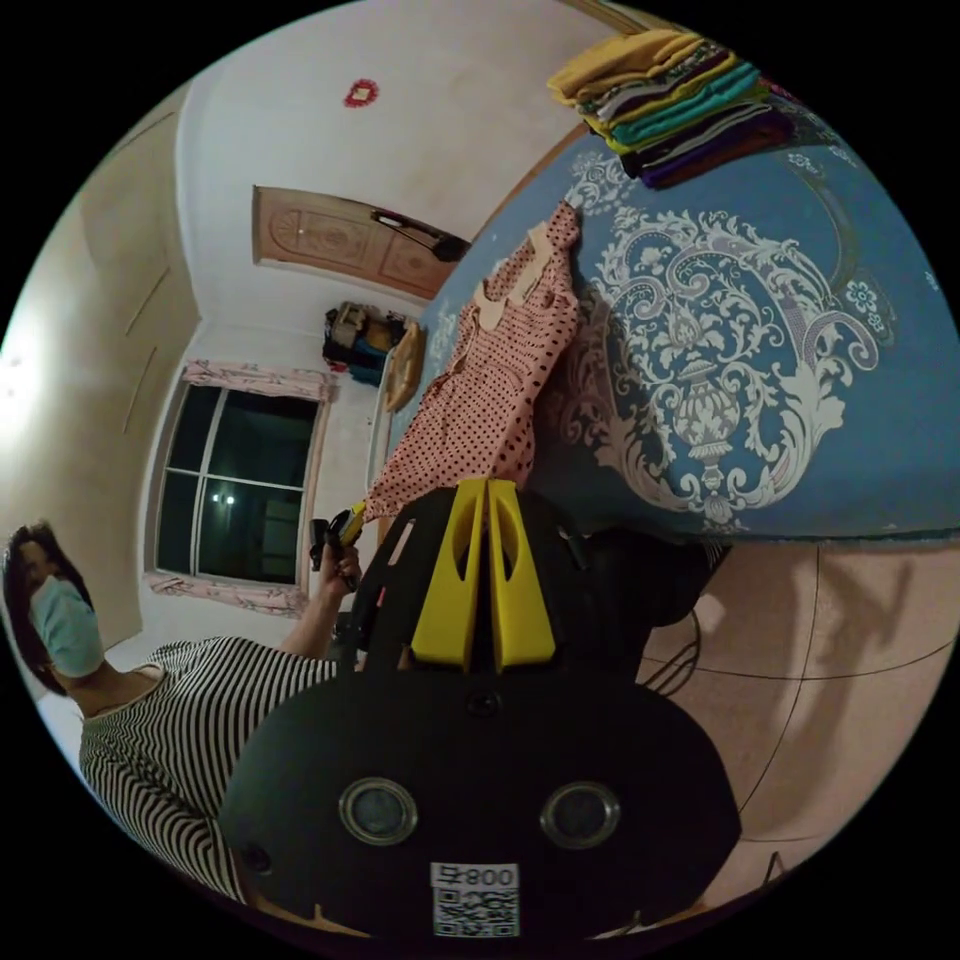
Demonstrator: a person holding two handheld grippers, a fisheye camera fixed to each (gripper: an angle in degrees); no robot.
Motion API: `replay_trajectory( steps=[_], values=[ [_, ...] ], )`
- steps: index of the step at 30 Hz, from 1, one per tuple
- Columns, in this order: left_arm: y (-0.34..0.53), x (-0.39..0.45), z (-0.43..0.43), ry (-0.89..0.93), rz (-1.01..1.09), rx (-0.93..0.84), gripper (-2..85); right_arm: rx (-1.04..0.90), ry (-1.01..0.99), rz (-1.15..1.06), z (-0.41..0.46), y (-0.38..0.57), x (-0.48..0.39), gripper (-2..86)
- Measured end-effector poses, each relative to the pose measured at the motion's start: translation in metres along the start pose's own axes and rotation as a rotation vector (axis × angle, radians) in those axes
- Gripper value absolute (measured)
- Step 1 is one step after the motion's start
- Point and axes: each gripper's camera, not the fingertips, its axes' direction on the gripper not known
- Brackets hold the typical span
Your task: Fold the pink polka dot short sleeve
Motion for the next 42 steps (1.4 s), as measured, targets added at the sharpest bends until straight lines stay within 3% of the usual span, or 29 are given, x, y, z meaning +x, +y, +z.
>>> replay_trajectory(
  steps=[13, 21, 33, 42],
  values=[
    [0.034, 0.049, -0.016, 0.075, 0.037, -0.054, 0.7, 0.021, -0.071, -0.037, -0.049, 0.043, -0.051, 0.0],
    [0.009, 0.057, -0.002, 0.123, -0.005, -0.038, 0.6, 0.015, -0.069, -0.023, -0.040, 0.026, -0.060, 0.0],
    [-0.117, 0.089, 0.038, 0.130, 0.043, 0.009, 0.7, 0.059, -0.066, -0.047, -0.010, -0.081, -0.065, 0.1],
    [-0.279, 0.111, 0.088, 0.075, 0.096, 0.034, 0.7, 0.087, 0.004, -0.092, 0.025, -0.228, -0.069, 0.1]
  ],
)
